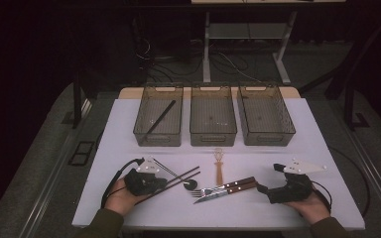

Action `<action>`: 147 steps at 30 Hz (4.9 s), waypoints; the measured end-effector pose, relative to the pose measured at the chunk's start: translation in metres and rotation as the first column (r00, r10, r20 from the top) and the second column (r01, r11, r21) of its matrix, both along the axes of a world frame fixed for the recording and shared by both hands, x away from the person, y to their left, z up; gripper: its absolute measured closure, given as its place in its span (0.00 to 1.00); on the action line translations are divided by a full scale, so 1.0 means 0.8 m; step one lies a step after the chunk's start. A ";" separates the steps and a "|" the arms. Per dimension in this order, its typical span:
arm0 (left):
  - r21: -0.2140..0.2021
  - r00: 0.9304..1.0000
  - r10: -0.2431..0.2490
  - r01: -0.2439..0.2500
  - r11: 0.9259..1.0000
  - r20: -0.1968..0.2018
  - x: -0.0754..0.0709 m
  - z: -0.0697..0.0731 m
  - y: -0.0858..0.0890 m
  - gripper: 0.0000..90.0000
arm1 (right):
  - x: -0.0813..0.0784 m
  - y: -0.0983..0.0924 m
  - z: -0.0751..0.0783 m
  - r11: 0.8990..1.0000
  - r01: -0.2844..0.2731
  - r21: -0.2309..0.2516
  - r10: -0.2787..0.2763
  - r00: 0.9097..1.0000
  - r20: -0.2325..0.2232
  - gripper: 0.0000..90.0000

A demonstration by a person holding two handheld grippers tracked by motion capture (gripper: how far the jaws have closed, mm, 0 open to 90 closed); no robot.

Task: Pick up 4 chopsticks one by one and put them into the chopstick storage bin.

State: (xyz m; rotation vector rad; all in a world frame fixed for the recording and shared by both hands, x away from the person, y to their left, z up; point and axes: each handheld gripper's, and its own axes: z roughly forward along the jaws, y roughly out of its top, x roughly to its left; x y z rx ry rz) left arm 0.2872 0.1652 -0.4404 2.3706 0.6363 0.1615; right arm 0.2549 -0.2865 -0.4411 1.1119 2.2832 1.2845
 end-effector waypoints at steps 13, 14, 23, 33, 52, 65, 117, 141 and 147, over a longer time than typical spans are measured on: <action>0.004 1.000 0.007 -0.007 1.000 -0.014 0.002 0.003 0.002 0.95 | 0.000 0.000 0.000 1.000 -0.001 0.003 0.001 1.000 -0.001 0.02; 0.002 1.000 0.009 -0.008 1.000 -0.014 0.002 0.004 0.003 0.95 | 0.000 0.000 0.000 1.000 -0.001 0.003 0.001 1.000 -0.002 0.02; -0.020 0.999 0.035 -0.035 0.999 -0.013 0.002 0.011 0.008 0.95 | 0.004 0.004 -0.003 1.000 -0.009 -0.007 0.009 1.000 -0.008 0.02; -0.058 0.999 0.050 -0.051 0.997 -0.010 0.004 0.020 0.013 0.95 | 0.013 0.007 -0.006 1.000 -0.022 -0.010 0.022 1.000 -0.008 0.02; -0.171 0.988 0.151 -0.145 0.975 0.025 0.014 0.045 0.021 0.95 | 0.010 0.007 -0.005 1.000 -0.025 -0.005 0.025 1.000 -0.016 0.02; -0.240 0.976 0.210 -0.191 0.952 0.057 0.029 0.057 0.026 0.95 | 0.010 0.006 -0.005 1.000 -0.022 -0.003 0.022 1.000 -0.016 0.02; -0.296 0.937 0.341 -0.304 0.905 0.079 0.147 0.105 0.014 0.95 | 0.009 0.004 -0.005 1.000 -0.003 -0.003 0.003 1.000 -0.021 0.02; -0.306 0.901 0.419 -0.371 0.877 0.107 0.230 0.113 0.000 0.95 | 0.010 0.003 -0.005 1.000 -0.003 0.009 0.004 1.000 -0.027 0.02; -0.327 0.874 0.470 -0.411 0.851 0.124 0.242 0.101 0.002 0.95 | 0.010 0.004 -0.006 1.000 -0.007 0.009 0.008 1.000 -0.027 0.02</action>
